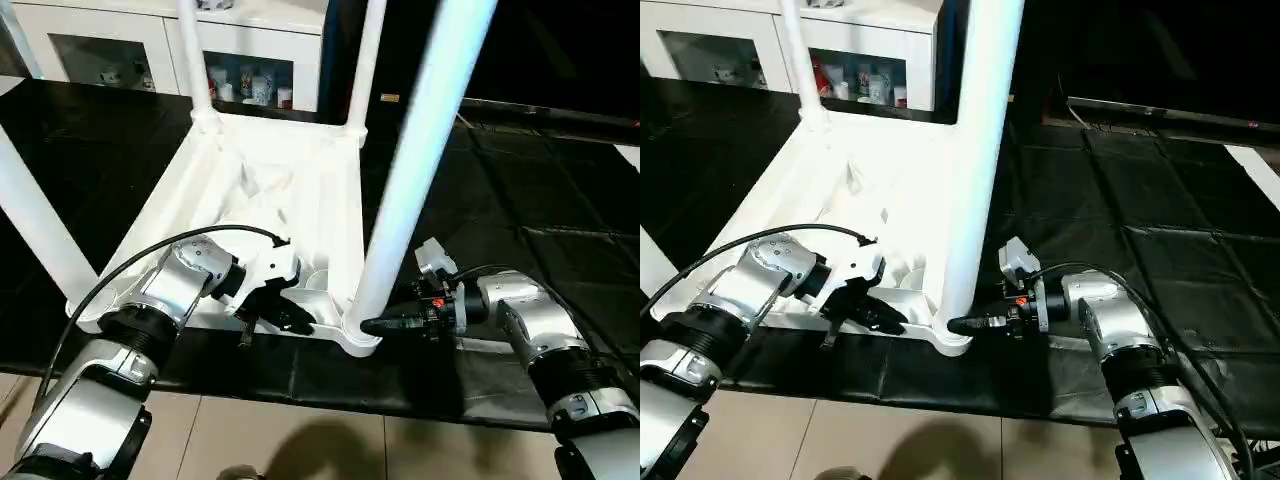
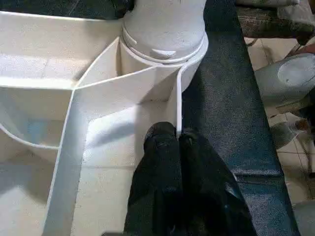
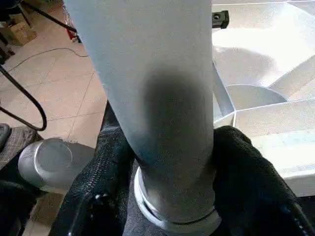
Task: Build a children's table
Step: Rotate leg to tighten
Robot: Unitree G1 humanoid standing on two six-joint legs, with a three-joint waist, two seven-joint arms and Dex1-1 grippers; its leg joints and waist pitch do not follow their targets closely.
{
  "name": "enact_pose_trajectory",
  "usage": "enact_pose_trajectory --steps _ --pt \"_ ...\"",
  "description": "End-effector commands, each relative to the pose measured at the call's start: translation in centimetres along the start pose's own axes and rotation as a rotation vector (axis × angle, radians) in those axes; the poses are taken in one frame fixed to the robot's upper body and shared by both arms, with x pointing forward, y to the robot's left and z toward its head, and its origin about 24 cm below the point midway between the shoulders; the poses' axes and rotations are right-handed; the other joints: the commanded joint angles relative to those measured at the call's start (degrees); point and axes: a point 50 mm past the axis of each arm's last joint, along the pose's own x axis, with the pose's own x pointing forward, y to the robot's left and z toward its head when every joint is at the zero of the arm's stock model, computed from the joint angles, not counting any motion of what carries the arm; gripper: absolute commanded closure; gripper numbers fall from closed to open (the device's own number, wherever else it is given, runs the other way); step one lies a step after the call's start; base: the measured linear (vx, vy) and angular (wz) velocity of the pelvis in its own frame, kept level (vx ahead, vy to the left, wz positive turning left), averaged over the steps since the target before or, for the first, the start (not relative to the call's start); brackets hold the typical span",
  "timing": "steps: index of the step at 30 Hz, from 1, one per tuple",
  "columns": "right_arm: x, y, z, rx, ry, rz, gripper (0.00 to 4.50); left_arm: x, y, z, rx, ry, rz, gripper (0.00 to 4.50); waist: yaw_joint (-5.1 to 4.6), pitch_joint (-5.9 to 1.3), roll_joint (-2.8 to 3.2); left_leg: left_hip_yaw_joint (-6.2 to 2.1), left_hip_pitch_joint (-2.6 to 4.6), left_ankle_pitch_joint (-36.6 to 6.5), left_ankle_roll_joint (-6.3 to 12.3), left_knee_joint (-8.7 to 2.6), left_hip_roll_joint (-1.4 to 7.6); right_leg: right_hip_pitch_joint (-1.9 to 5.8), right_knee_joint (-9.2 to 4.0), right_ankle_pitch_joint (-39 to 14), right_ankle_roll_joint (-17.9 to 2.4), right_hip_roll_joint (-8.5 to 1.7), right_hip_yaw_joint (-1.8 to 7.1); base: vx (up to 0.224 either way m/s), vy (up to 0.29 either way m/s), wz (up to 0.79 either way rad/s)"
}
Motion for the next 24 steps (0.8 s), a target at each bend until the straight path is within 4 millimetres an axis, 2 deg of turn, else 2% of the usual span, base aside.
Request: enact_pose_trajectory --steps 1,5,7,10,11,12,13,14,15,16,17,19,20,24 --pt "0.0 0.0 0.6 -0.009 -0.023 0.039 2.41 0.2 0.2 1.2 0.053 0.005 -0.033 4.5 -0.31 -4.04 0.1 -1.69 0.84 -6.5 3.24 -3.49 4.37 2.92 -3.87 -13.6 -8.8 -6.89 4.33 0.0 0.0 0.0" --pt "0.6 0.1 0.0 0.011 -0.032 -0.005 2.45 0.6 0.7 0.9 0.004 0.01 0.05 4.5 -0.32 -3.99 0.08 -1.64 0.93 -6.6 3.23 -3.48 4.34 2.79 -3.92 -13.8 -8.8 -6.79 4.33 0.0 0.0 0.0" --pt "1.0 0.1 -0.1 0.013 -0.025 -0.033 2.46 0.9 0.9 1.0 -0.013 0.0 0.079 4.5 -0.3 -3.82 0.08 -1.65 1.12 -7.8 2.77 -3.57 4.4 2.65 -4.24 -15.5 -8.6 -6.93 4.35 0.0 0.0 0.0" --pt "2.2 -0.4 -0.4 0.032 -0.033 -0.174 2.49 1.9 1.6 1.6 -0.092 -0.053 0.176 4.5 -0.63 -3.51 -0.04 -1.92 1.31 -9.3 1.51 -3.84 4.49 2.58 -4.57 -19.7 -7.6 -7.08 4.32 0.0 0.0 0.0" --pt "2.7 -0.8 -0.4 0.044 -0.042 -0.244 2.5 2.3 1.8 1.8 -0.125 -0.073 0.212 4.5 -1.14 -3.27 -0.13 -2.11 1.36 -11.4 0.56 -3.95 4.08 2.69 -5.38 -25.1 -6.3 -7.28 4.09 0.0 0.0 0.0" --pt "3.3 -1.2 -0.4 0.067 -0.045 -0.323 2.5 2.9 2.1 2.0 -0.154 -0.089 0.248 4.5 -1.24 -3.36 0.05 -2.16 1.53 -11.5 0.11 -3.93 4.1 2.66 -5.52 -26.0 -5.9 -7.4 4.16 0.0 0.0 0.0" --pt "3.6 -1.4 -0.4 0.082 -0.043 -0.368 2.51 3.3 2.2 2.1 -0.17 -0.095 0.271 4.5 -1.85 -3.3 0.0 -2.43 1.09 -11.9 -0.13 -4.09 3.99 3.01 -5.65 -27.1 -5.2 -7.45 4.0 0.0 0.0 0.0" --pt "4.6 -1.9 -0.6 0.105 -0.024 -0.481 2.52 4.4 2.4 2.3 -0.21 -0.107 0.328 4.5 -2.33 -3.3 -0.1 -2.49 0.93 -11.7 -0.48 -4.16 4.05 3.03 -5.61 -26.9 -5.0 -7.25 3.99 0.0 0.0 0.0" --pt "5.0 -2.0 -0.6 0.108 -0.019 -0.512 2.53 4.7 2.4 2.4 -0.221 -0.111 0.342 4.5 -3.25 -3.27 -0.07 -2.69 1.05 -13.0 -0.95 -4.15 3.93 2.88 -5.95 -28.4 -4.5 -7.28 3.72 0.0 0.0 0.0" --pt "5.4 -2.1 -0.6 0.119 -0.02 -0.54 2.54 5.2 2.5 2.6 -0.234 -0.121 0.363 4.5 -3.25 -3.27 -0.07 -2.69 1.05 -13.0 -0.95 -4.15 3.93 2.88 -5.95 -28.4 -4.5 -7.28 3.72 0.0 0.0 0.0" --pt "5.8 -2.1 -0.5 0.13 -0.023 -0.561 2.56 5.5 2.5 2.7 -0.245 -0.129 0.381 4.5 -3.59 -3.29 -0.03 -2.48 1.13 -13.1 -0.01 -3.79 3.39 2.81 -6.51 -30.0 -3.9 -7.31 3.8 0.0 0.0 0.0" --pt "6.3 -2.3 -0.5 0.148 -0.023 -0.601 2.57 6.0 2.7 3.0 -0.266 -0.144 0.412 4.5 -3.72 -3.23 -0.03 -2.26 1.18 -12.7 0.59 -3.68 3.25 2.57 -6.77 -30.2 -3.6 -7.09 3.85 0.0 0.0 0.0" --pt "7.6 -2.5 -0.3 0.173 -0.009 -0.683 2.57 6.9 3.2 3.9 -0.313 -0.185 0.501 4.5 -3.76 -3.26 -0.22 -2.2 1.36 -12.4 0.84 -3.62 3.2 2.42 -6.71 -30.0 -3.6 -6.78 3.77 0.0 0.0 0.0" --pt "8.8 -2.6 0.1 0.158 0.007 -0.725 2.57 7.5 3.7 4.9 -0.336 -0.218 0.568 4.5 -3.92 -3.16 -0.1 -2.31 1.92 -14.7 1.0 -3.84 3.32 2.14 -6.96 -30.0 -3.3 -6.8 3.69 0.0 0.0 0.0"
